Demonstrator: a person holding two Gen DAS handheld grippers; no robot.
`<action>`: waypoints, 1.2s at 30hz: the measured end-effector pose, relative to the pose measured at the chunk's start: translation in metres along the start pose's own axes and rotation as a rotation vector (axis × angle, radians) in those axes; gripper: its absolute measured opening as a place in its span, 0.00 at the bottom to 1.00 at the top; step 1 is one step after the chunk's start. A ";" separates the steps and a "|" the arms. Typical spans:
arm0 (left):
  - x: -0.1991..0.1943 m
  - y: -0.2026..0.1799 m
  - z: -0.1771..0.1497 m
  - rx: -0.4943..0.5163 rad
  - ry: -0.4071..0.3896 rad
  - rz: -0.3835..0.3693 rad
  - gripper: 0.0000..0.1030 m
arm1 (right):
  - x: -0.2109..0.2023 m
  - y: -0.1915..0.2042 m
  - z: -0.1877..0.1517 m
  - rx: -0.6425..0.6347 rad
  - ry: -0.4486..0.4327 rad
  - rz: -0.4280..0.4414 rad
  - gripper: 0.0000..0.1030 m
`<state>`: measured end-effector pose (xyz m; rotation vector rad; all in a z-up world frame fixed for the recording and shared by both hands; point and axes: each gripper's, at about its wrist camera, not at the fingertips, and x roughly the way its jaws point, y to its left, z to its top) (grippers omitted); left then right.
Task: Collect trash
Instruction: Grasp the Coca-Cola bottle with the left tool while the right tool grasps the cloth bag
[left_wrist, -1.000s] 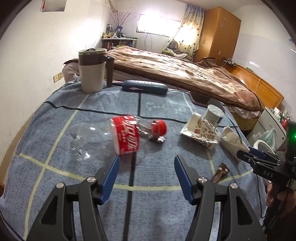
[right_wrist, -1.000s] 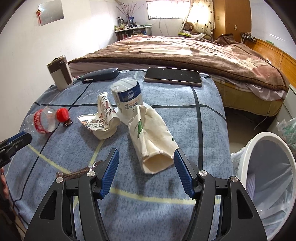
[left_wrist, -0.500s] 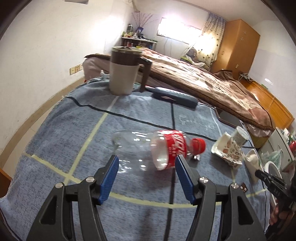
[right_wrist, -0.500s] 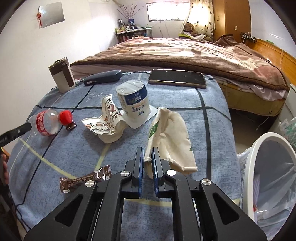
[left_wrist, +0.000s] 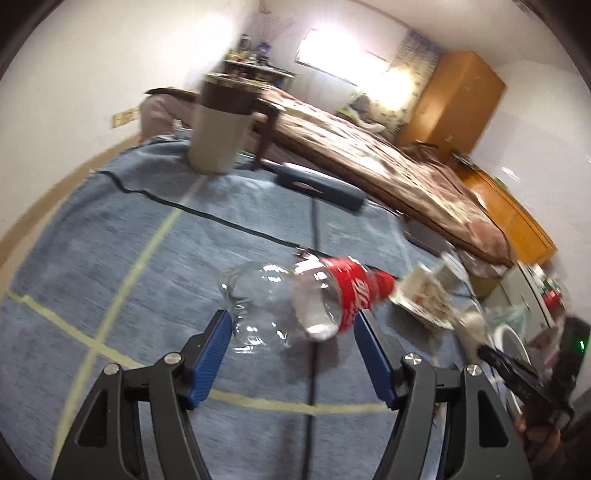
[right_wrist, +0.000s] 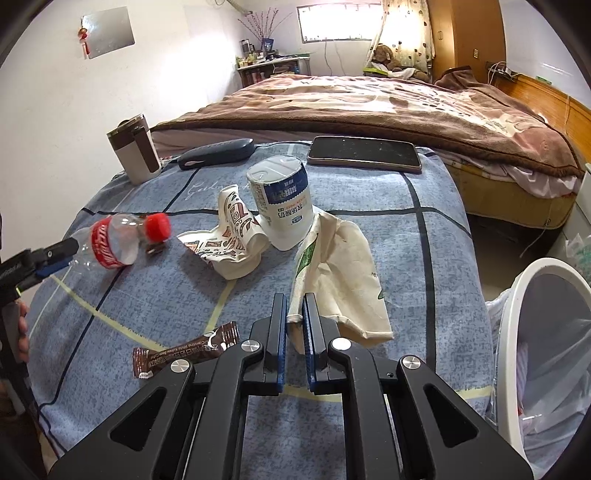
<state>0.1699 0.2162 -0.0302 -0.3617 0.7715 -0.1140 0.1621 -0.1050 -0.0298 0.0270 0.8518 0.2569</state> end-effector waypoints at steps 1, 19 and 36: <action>0.000 -0.006 -0.003 0.017 0.009 -0.011 0.68 | 0.000 0.000 0.000 0.002 0.000 -0.001 0.10; -0.003 -0.060 0.016 0.259 0.028 0.039 0.72 | 0.001 0.001 -0.001 0.016 -0.004 0.008 0.11; 0.066 -0.072 0.017 0.334 0.233 0.084 0.69 | 0.003 -0.003 0.002 0.039 -0.004 0.011 0.10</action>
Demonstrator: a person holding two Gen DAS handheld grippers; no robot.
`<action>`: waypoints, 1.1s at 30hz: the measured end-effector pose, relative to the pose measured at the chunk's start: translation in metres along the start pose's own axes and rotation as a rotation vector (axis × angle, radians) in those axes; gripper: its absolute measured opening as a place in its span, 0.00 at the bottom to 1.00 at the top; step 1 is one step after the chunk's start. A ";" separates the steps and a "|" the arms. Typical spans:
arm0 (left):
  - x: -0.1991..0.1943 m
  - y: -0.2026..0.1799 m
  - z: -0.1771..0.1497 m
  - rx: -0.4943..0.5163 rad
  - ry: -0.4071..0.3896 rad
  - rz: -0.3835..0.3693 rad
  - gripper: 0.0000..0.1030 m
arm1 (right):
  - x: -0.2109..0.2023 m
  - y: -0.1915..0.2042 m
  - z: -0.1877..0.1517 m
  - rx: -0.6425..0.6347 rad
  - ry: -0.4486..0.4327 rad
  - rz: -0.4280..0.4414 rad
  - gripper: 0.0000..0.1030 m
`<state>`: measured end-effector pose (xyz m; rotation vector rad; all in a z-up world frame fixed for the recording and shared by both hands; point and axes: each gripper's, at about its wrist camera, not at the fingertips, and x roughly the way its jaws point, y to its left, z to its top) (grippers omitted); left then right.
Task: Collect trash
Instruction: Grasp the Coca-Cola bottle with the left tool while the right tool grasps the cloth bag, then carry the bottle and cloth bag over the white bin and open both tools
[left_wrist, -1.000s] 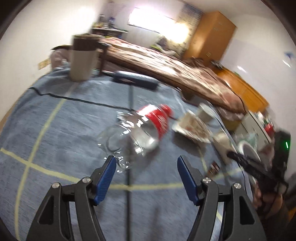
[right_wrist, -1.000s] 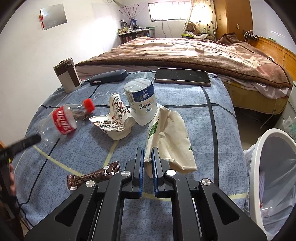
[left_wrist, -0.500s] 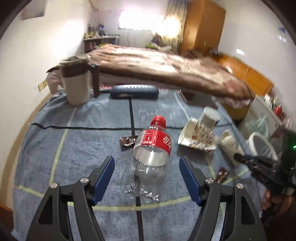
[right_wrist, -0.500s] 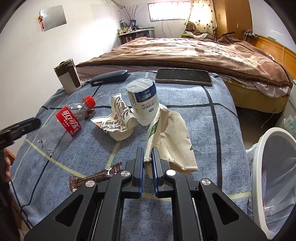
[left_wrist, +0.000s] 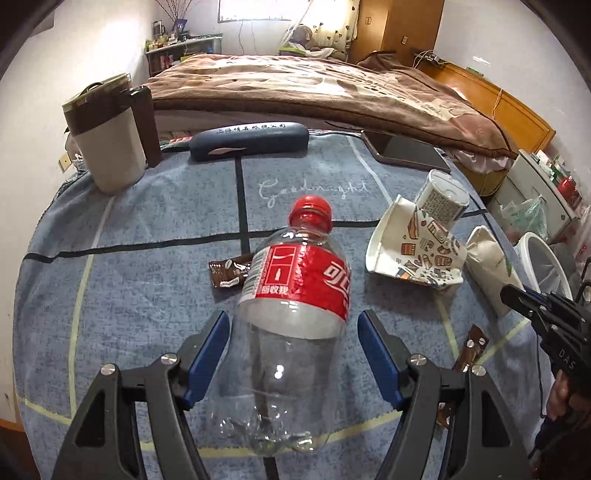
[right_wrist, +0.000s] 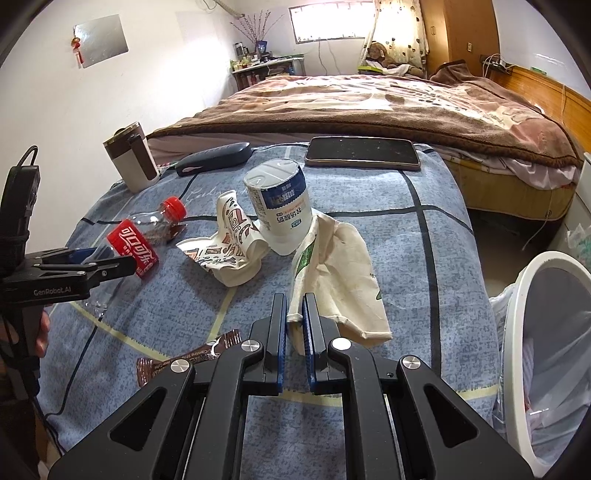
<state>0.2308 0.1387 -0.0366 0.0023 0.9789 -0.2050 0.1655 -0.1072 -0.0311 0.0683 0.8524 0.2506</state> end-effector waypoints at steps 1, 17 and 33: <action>0.000 0.000 0.000 0.000 0.005 0.004 0.65 | 0.000 -0.001 0.000 0.001 0.000 0.002 0.10; -0.019 0.000 -0.003 -0.032 -0.066 0.039 0.63 | -0.006 -0.003 0.000 0.004 -0.024 0.008 0.10; -0.060 -0.039 -0.011 -0.018 -0.152 -0.022 0.63 | -0.037 -0.013 -0.004 0.021 -0.093 0.030 0.10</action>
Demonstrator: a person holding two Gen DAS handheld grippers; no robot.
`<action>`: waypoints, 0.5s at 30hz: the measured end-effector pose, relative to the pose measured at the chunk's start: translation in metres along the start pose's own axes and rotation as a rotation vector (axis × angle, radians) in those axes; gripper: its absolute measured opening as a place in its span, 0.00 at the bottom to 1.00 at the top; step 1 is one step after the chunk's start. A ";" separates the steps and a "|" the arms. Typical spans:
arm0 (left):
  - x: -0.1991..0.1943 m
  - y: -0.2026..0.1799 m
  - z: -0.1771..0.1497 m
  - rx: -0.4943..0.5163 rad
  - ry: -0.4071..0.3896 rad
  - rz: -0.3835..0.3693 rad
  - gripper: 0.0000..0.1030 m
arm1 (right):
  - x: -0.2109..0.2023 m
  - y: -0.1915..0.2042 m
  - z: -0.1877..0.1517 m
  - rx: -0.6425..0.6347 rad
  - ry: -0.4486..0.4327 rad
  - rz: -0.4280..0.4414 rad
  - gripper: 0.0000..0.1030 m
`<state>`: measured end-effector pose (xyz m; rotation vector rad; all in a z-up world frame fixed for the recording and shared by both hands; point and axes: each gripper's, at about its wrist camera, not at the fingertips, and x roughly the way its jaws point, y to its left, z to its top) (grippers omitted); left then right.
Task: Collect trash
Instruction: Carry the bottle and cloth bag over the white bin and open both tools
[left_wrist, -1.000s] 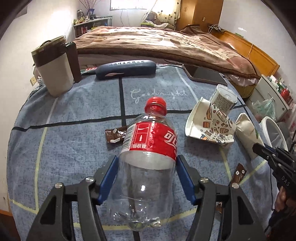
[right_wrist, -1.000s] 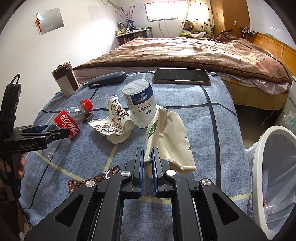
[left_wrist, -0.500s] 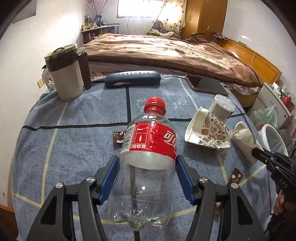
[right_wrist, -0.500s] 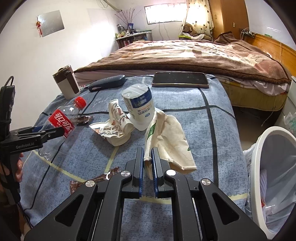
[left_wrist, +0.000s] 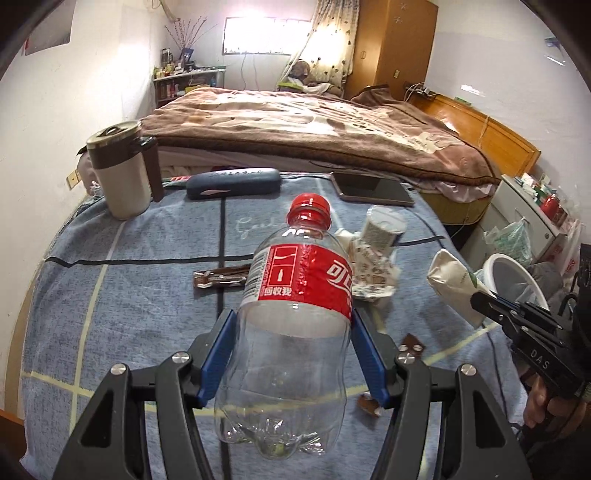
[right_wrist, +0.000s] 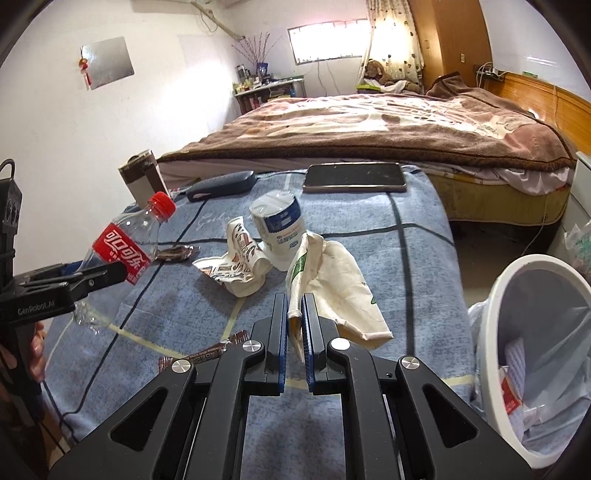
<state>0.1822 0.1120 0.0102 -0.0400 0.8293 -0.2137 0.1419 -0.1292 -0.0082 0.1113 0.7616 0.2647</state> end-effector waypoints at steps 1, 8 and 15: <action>-0.003 -0.004 0.000 0.005 -0.008 -0.005 0.63 | -0.004 -0.002 0.001 0.003 -0.008 0.000 0.10; -0.011 -0.038 0.003 0.042 -0.033 -0.050 0.63 | -0.028 -0.015 0.001 0.017 -0.054 -0.015 0.10; -0.015 -0.083 0.007 0.088 -0.048 -0.099 0.63 | -0.058 -0.044 0.000 0.053 -0.104 -0.060 0.10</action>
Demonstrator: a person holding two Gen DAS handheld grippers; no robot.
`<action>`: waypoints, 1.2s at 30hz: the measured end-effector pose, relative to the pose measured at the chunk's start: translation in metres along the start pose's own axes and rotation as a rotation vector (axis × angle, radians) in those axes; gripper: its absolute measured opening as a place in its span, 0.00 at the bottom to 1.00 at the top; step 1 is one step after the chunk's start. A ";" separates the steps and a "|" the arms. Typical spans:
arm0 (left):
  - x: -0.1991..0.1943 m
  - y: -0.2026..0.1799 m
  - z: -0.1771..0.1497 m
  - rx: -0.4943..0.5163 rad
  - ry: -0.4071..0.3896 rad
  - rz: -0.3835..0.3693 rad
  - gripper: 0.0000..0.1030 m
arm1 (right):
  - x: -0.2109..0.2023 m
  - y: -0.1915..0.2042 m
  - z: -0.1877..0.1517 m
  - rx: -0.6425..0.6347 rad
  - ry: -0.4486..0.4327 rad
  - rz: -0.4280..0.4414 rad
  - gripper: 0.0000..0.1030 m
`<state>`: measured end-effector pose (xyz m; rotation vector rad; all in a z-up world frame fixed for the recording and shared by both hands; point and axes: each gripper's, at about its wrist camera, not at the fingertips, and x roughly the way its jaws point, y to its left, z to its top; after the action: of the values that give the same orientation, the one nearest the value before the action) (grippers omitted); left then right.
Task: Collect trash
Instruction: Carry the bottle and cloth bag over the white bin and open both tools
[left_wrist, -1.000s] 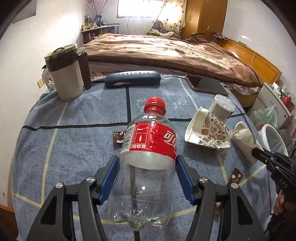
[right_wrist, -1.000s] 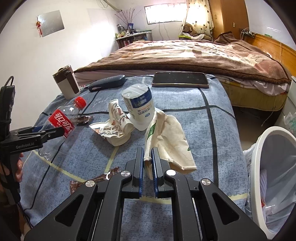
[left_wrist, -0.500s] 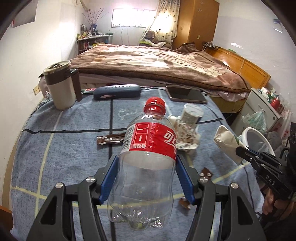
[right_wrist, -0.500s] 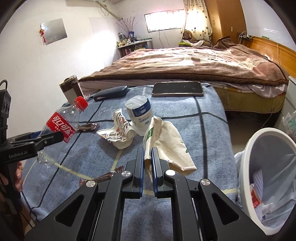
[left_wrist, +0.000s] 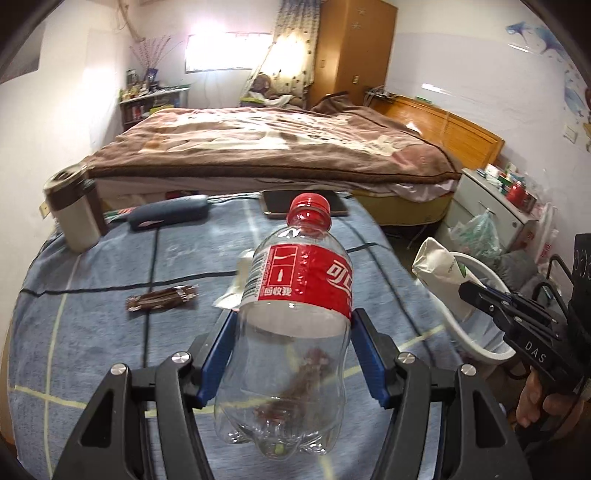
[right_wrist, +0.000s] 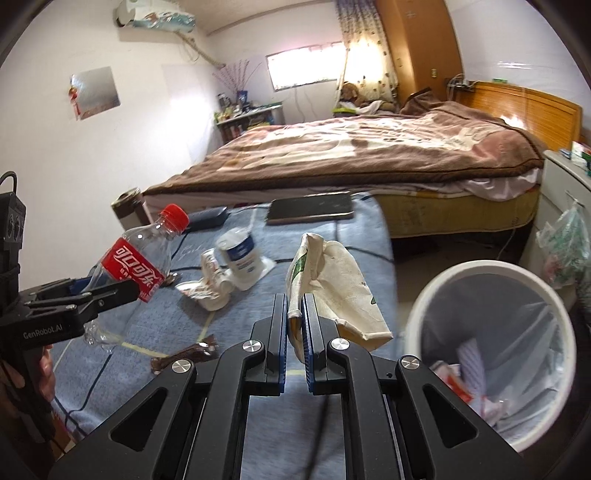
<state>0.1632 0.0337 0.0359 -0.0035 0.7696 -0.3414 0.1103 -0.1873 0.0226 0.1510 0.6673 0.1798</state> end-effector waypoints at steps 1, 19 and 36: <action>0.001 -0.006 0.001 0.006 -0.002 -0.007 0.63 | -0.004 -0.005 0.000 0.006 -0.009 -0.008 0.10; 0.032 -0.144 0.015 0.147 0.029 -0.188 0.63 | -0.047 -0.089 -0.004 0.092 -0.050 -0.171 0.10; 0.093 -0.242 0.009 0.198 0.145 -0.300 0.63 | -0.034 -0.155 -0.019 0.151 0.075 -0.245 0.10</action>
<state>0.1580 -0.2246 0.0102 0.0933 0.8774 -0.7080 0.0903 -0.3435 -0.0023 0.2067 0.7685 -0.1014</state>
